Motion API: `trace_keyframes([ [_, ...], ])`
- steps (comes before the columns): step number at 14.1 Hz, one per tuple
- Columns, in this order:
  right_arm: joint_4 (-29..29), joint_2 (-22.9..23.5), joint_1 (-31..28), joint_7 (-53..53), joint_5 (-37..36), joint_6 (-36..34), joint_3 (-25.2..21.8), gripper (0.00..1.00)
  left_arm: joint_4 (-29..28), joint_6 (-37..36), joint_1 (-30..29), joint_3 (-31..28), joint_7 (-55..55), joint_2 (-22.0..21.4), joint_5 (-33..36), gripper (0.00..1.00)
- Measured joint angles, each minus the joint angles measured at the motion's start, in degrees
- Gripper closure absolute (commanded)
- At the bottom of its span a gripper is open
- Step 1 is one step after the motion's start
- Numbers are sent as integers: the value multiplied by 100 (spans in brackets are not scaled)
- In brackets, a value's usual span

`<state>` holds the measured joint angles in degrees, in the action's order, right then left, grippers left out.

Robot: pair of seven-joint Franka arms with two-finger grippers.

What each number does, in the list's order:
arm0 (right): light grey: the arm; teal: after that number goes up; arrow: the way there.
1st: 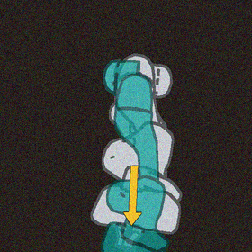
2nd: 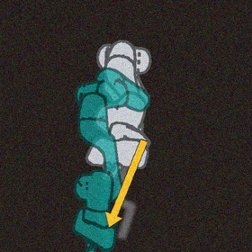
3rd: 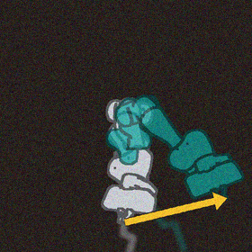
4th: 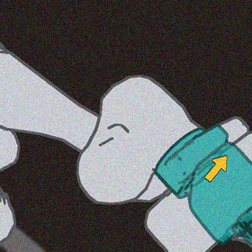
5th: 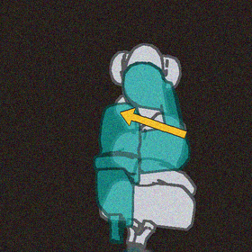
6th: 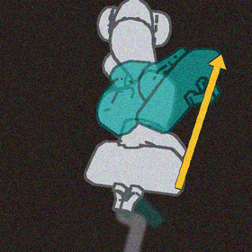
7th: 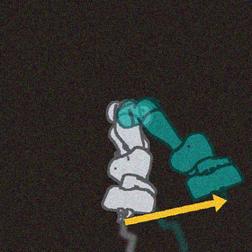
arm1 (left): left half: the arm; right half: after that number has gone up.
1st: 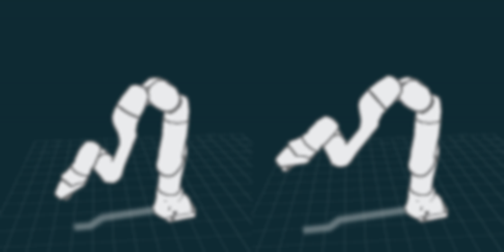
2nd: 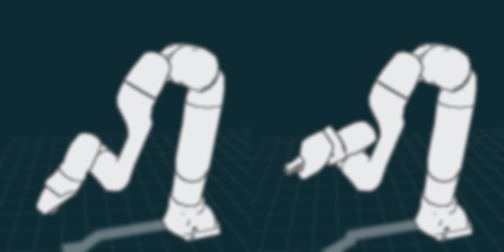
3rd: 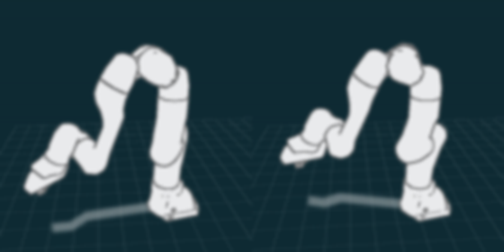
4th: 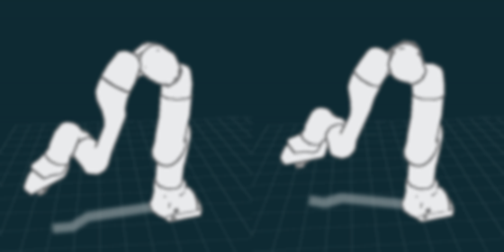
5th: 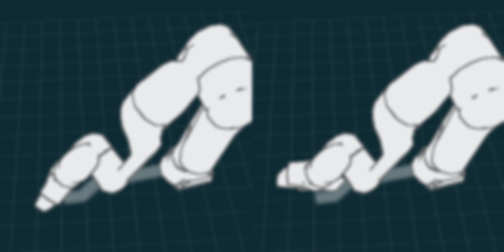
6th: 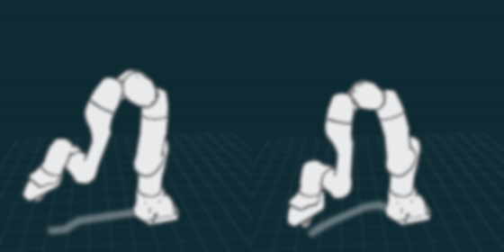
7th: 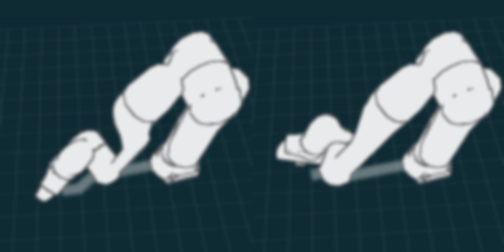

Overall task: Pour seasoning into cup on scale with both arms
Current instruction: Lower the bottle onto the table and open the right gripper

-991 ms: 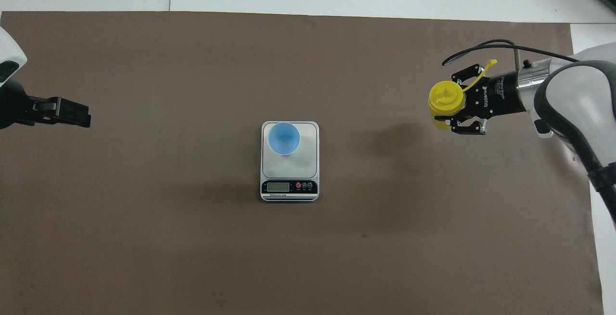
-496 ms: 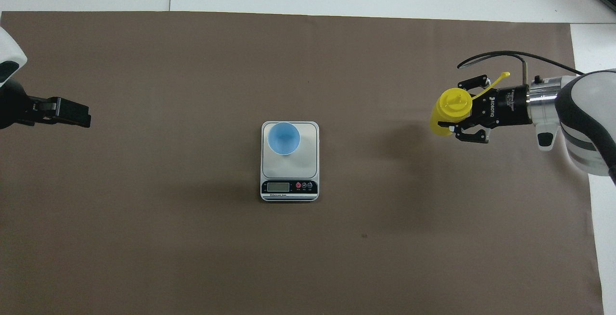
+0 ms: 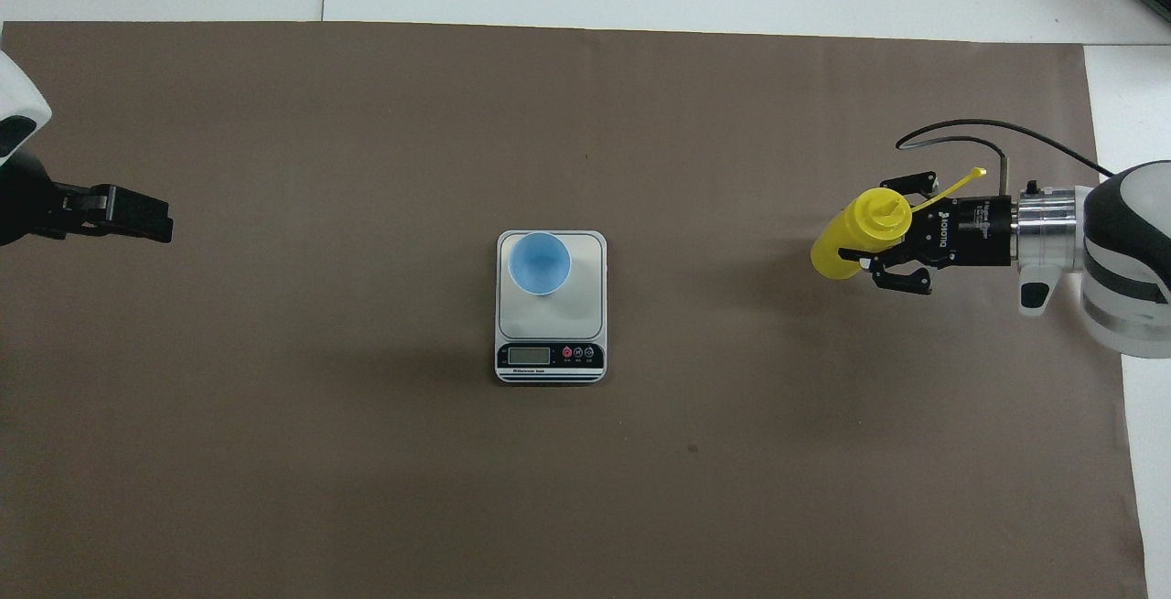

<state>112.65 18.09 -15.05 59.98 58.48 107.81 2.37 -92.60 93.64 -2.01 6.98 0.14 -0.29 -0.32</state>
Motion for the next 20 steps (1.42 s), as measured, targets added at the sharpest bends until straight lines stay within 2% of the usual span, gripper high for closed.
trace_keyframes([
  [5,82,17,0,-13,9,1,17,100,0,0,0,0,0,0,0,0],
  [8,203,17,-3,-314,84,13,13,49,0,0,0,0,0,0,0,0],
  [9,230,14,-3,-420,91,32,12,37,0,0,0,0,0,0,0,0],
  [10,253,4,-3,-472,92,55,12,11,0,0,0,0,0,0,0,0],
  [11,268,-14,-1,-507,92,68,13,0,0,0,0,0,0,0,0,0],
  [17,278,-178,25,-535,86,169,6,0,0,0,0,0,0,0,0,0],
  [20,277,-201,9,-538,-182,396,-9,0,0,0,0,0,0,-1,0,0],
])
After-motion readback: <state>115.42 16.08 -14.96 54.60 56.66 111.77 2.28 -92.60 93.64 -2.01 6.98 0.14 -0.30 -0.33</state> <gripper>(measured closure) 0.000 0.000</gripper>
